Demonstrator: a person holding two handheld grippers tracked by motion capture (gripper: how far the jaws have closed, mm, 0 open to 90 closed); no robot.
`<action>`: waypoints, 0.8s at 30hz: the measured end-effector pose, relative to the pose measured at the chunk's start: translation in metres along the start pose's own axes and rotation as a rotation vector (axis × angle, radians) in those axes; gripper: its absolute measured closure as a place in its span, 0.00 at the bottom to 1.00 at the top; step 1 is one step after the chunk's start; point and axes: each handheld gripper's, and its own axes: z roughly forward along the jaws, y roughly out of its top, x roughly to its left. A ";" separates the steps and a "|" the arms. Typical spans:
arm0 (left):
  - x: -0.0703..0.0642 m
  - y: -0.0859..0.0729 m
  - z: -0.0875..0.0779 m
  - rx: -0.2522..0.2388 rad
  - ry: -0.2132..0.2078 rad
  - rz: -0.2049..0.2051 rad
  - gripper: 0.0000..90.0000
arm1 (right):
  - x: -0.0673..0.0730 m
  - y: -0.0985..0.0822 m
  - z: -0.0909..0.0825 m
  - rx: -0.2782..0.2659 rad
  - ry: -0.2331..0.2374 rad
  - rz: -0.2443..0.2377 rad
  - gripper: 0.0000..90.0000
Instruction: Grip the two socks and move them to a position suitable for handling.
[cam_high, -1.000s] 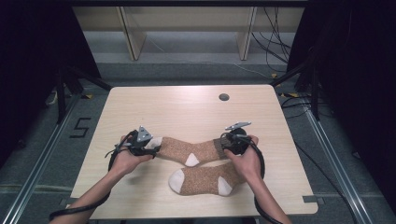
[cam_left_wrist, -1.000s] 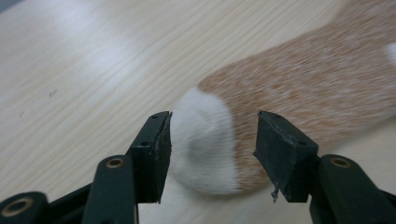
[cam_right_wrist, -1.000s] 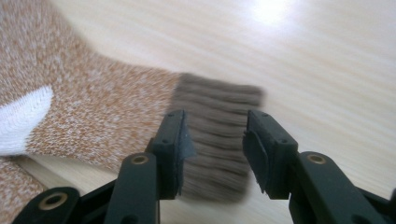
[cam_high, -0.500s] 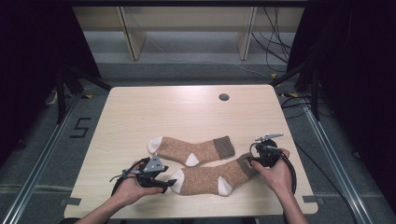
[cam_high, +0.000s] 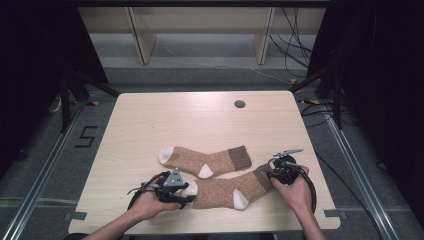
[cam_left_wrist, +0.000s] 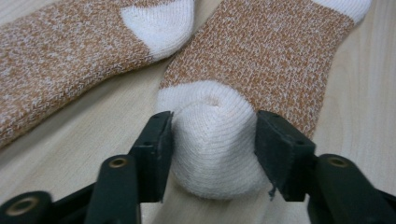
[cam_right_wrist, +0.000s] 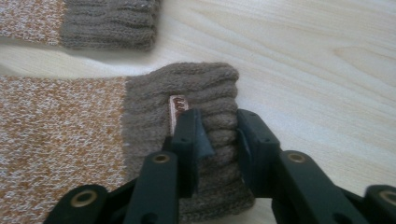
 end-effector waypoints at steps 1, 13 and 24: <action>0.000 0.000 0.000 0.002 -0.003 0.002 0.59 | 0.000 0.000 0.000 0.001 0.001 0.002 0.83; 0.000 0.002 -0.006 0.005 -0.017 -0.036 0.84 | 0.005 -0.001 -0.002 -0.003 -0.004 0.003 0.93; -0.002 0.008 -0.026 -0.057 -0.016 -0.056 0.84 | 0.008 -0.004 -0.019 -0.045 0.021 0.019 0.93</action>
